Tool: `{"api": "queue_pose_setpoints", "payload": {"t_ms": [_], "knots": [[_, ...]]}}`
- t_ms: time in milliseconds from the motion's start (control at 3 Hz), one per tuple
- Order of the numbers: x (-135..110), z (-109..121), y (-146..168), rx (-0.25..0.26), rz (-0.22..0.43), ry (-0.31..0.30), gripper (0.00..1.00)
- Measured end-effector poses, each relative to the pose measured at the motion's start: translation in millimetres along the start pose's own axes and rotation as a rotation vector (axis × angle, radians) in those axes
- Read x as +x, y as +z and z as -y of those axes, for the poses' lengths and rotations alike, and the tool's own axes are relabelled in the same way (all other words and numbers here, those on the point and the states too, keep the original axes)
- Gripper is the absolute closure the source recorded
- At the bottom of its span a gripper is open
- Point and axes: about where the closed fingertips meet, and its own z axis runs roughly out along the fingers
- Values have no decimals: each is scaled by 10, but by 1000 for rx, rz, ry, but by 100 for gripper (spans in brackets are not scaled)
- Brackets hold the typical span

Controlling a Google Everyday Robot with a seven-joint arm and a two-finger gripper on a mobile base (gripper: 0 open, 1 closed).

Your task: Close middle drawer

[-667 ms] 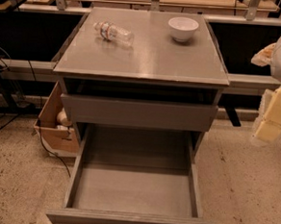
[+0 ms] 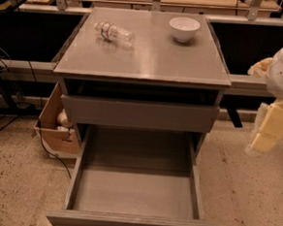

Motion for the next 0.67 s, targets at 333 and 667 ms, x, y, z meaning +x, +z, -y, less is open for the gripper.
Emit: {"api": "queue_pose_setpoints", "payload": {"t_ms": [333,667], "knots": [[120,-100,574,-49,55,-26,0],[317,-240,1359,-126,104,-58,0]]}}
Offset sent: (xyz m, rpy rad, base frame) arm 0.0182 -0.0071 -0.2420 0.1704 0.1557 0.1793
